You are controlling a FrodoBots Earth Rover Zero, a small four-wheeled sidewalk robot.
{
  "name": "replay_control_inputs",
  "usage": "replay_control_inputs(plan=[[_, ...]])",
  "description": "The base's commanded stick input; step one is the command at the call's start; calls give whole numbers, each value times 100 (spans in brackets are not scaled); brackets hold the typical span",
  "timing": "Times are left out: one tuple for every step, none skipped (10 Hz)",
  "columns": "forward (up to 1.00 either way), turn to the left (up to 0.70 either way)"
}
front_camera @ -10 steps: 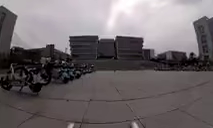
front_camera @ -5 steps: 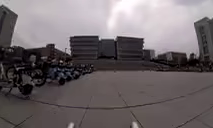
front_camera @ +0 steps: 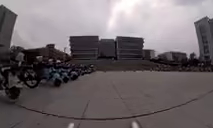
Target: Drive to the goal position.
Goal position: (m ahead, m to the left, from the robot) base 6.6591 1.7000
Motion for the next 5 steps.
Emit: replay_control_inputs(plan=[[70,0],[70,0],[70,0],[70,0],[70,0]])
